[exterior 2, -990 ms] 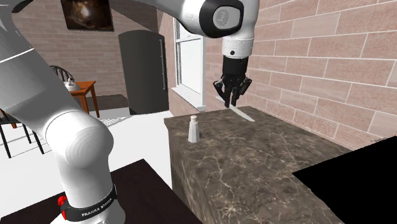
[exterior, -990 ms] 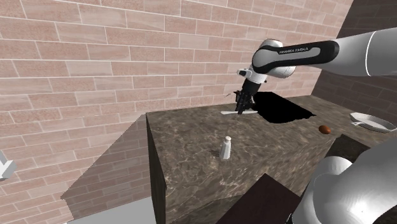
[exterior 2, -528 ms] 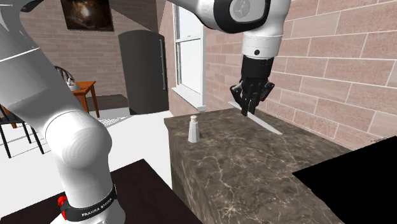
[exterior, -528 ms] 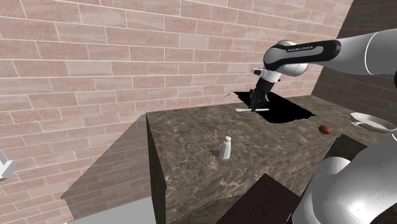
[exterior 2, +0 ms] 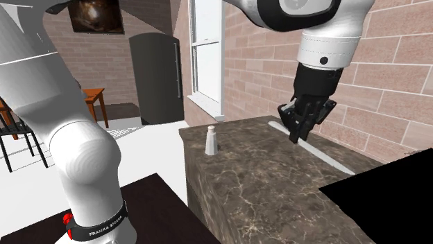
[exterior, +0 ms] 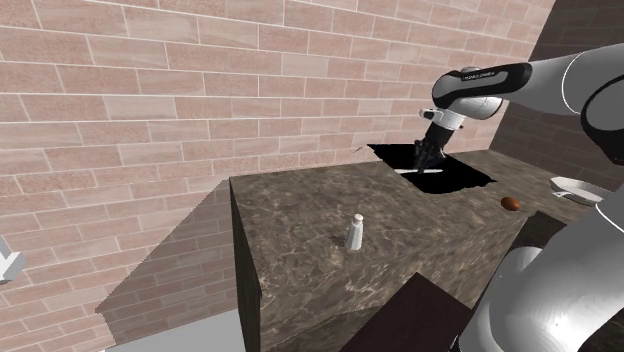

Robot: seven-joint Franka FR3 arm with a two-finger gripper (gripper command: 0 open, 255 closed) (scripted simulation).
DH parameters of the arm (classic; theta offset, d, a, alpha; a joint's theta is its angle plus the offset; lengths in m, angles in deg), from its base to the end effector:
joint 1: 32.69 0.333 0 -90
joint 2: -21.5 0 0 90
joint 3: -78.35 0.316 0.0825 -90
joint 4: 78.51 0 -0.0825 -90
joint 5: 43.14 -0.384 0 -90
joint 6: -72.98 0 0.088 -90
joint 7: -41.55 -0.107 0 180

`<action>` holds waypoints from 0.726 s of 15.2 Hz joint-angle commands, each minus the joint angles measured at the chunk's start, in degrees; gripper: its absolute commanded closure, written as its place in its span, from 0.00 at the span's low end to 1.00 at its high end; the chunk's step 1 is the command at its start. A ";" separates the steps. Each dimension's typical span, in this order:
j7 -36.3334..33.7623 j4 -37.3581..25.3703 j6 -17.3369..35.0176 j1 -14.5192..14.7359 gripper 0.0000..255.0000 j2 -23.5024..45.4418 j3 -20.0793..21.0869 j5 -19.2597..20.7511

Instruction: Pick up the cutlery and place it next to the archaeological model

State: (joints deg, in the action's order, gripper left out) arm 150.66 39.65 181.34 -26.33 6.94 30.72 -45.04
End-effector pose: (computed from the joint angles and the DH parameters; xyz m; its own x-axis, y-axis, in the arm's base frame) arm 0.3656 -0.3505 0.5073 0.3573 0.9113 0.2046 0.9231 -0.3778 0.0710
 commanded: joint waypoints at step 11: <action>4.29 5.93 8.25 0.45 1.00 3.68 -2.76 -2.70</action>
State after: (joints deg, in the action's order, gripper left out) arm 154.72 44.76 188.67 -25.90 10.49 28.06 -47.59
